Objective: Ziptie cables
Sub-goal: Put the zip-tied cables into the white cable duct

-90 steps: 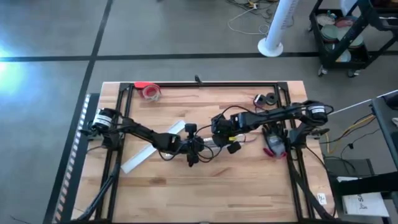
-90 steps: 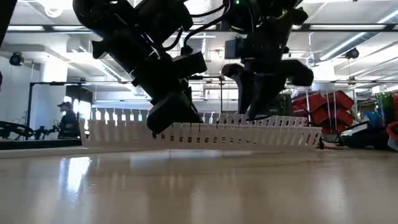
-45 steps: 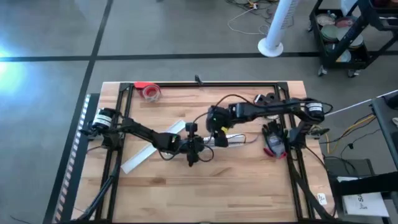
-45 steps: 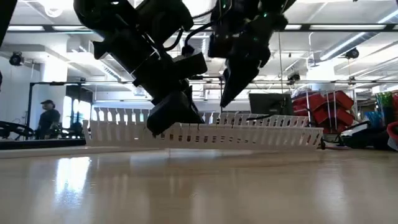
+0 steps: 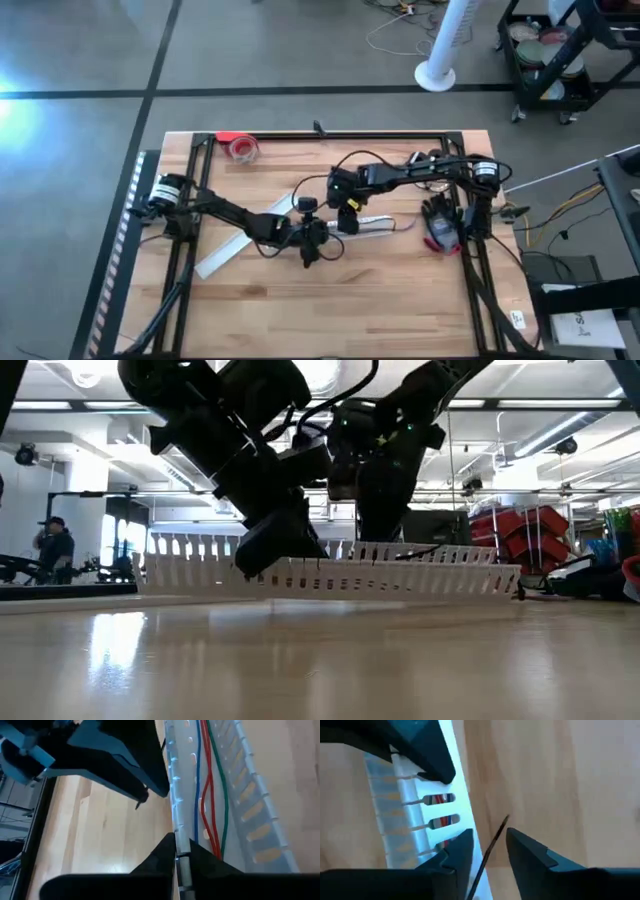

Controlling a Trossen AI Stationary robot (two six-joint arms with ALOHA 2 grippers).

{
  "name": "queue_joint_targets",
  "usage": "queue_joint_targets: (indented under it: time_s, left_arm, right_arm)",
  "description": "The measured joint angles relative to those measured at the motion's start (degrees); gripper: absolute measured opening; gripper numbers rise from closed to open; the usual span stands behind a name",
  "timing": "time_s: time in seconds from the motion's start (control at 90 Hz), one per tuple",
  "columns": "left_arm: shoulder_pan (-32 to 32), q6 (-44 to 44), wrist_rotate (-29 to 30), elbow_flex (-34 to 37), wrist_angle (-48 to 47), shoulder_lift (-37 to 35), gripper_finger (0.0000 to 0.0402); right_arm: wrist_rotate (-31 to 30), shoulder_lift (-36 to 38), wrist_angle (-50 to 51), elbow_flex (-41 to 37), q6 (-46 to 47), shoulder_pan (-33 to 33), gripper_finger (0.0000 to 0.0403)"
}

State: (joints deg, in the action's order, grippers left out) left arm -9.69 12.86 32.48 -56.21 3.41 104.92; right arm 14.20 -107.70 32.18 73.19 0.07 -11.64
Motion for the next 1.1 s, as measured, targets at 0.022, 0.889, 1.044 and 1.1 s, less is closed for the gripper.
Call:
queue_joint_targets:
  time_s: [0.022,0.889,1.044,1.1]
  left_arm:
    - [0.0,0.0,0.0,0.0,0.0,0.0,0.0]
    - [0.3,-3.0,0.5,1.7,1.8,-0.2,0.0]
    - [0.3,-2.4,0.4,2.2,3.5,-0.2,0.0]
    - [0.3,-2.4,-0.1,2.2,3.7,-0.1,0.0]
  right_arm:
    - [0.0,-0.1,-0.2,0.0,0.3,0.0,0.0072]
    - [8.4,-3.7,-27.6,0.0,2.9,-1.6,0.0]
    - [9.9,-3.7,-27.3,0.0,0.8,-1.8,0.0001]
    - [10.3,-3.6,-26.5,0.1,0.0,-1.8,0.0009]
